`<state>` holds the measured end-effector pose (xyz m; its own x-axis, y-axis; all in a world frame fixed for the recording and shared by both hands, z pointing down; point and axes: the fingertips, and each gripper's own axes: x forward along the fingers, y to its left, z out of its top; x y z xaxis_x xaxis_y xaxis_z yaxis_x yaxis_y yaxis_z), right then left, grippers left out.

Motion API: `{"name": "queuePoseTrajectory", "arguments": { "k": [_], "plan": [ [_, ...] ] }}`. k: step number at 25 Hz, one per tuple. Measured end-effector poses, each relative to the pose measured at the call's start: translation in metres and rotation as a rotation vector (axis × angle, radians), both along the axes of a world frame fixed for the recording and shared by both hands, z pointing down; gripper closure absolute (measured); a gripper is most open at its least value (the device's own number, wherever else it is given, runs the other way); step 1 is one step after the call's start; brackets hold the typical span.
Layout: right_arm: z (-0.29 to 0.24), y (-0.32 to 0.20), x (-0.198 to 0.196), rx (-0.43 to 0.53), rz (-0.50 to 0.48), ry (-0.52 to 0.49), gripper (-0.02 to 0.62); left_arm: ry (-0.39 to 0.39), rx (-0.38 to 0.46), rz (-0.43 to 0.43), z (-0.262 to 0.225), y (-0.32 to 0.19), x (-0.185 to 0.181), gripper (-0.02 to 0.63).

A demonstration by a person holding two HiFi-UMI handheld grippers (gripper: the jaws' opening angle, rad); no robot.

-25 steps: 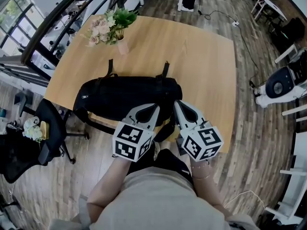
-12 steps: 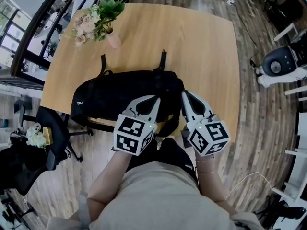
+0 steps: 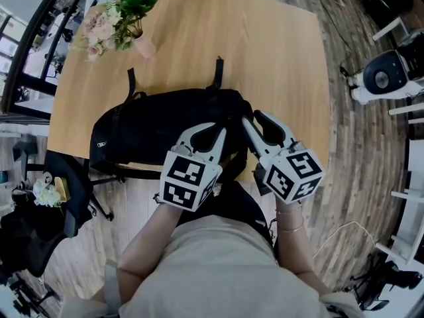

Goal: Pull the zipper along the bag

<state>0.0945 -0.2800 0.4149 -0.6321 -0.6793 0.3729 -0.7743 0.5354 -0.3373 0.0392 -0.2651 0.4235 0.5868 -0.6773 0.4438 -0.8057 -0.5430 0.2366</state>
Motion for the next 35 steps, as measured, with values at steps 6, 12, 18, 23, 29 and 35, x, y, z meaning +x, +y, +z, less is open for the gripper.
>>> {"name": "queuePoseTrajectory", "arguments": {
  "k": [6, 12, 18, 23, 29, 35],
  "plan": [
    [0.019, 0.010, -0.007, -0.112, -0.034, -0.035, 0.399, 0.024, -0.005, 0.011, 0.005, -0.002, 0.001, 0.586],
    [0.018, 0.012, -0.010, -0.116, -0.032, -0.041, 0.485, 0.048, -0.014, 0.064, 0.003, -0.003, 0.011, 0.469],
    [0.017, 0.016, -0.009, -0.123, -0.037, -0.048, 0.491, 0.028, -0.014, 0.050, 0.004, -0.006, 0.008, 0.495],
    [0.019, 0.016, -0.009, -0.128, -0.034, -0.065, 0.498, 0.012, -0.014, 0.078, 0.006, -0.012, 0.011, 0.502],
    [0.016, 0.019, -0.011, -0.129, -0.037, -0.073, 0.500, 0.009, -0.022, 0.140, 0.008, -0.013, 0.017, 0.502],
    [0.018, 0.019, -0.011, -0.130, -0.018, -0.077, 0.503, 0.008, -0.024, 0.167, 0.012, -0.014, 0.020, 0.502]
  ]
}}
